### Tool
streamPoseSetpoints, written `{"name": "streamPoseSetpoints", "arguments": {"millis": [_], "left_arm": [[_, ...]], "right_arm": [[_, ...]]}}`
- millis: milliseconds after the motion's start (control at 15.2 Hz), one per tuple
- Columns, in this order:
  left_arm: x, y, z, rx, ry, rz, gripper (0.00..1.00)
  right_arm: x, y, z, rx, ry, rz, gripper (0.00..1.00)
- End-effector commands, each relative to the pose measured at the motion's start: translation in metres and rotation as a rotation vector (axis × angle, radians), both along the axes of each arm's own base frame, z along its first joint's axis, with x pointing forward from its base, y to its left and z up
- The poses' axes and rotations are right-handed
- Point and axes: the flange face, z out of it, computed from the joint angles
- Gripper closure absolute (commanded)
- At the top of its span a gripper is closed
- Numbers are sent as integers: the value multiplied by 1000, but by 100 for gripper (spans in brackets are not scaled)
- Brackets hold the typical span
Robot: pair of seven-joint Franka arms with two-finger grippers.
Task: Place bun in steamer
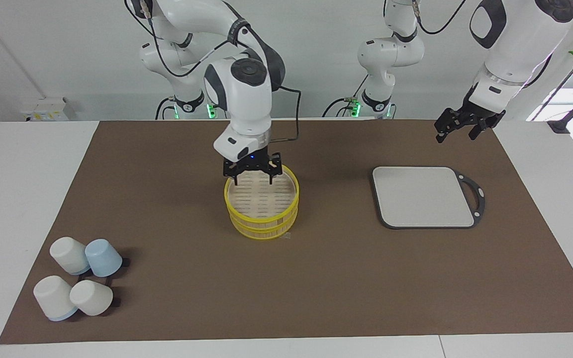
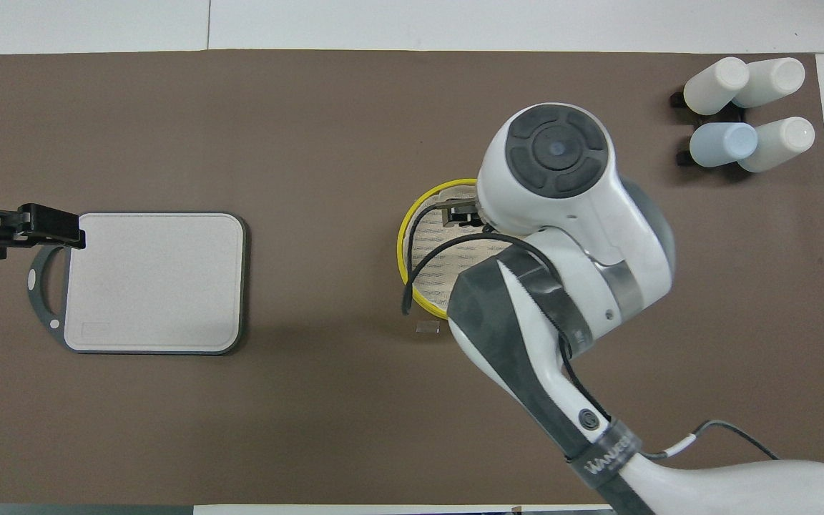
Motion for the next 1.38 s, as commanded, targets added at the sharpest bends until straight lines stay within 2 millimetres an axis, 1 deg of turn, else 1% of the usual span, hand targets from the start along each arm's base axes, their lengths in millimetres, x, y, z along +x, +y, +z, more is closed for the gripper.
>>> {"name": "streamPoseSetpoints", "arguments": {"millis": [0, 132, 263, 329, 461, 593, 659, 856, 922, 1317], "left_arm": [[-8, 4, 4, -17, -12, -8, 0], [-8, 1, 4, -17, -11, -14, 0], [-8, -2, 5, -16, -15, -17, 0], [-7, -2, 5, -16, -15, -18, 0], [-8, -2, 6, -16, -17, -18, 0], [-8, -2, 6, -16, -17, -19, 0], [-8, -2, 6, -16, -17, -21, 0], [-8, -2, 6, -16, -17, -19, 0], [-8, -2, 6, -16, -17, -19, 0], [-7, -2, 6, -16, -20, -16, 0]], "right_arm": [[1, -69, 28, 5, 58, 33, 0], [4, -136, 47, 45, 104, 22, 0], [0, -176, 63, 94, 123, -48, 0], [-6, -187, 69, 93, 139, -63, 0], [-17, -190, 81, 85, 155, -51, 0], [-25, -194, 86, 80, 178, -37, 0], [-25, -200, 87, 81, 179, -32, 0], [-30, -204, 91, 80, 190, -23, 0], [-32, -208, 93, 80, 187, -29, 0], [-22, -223, 93, 61, 146, -19, 0]]}}
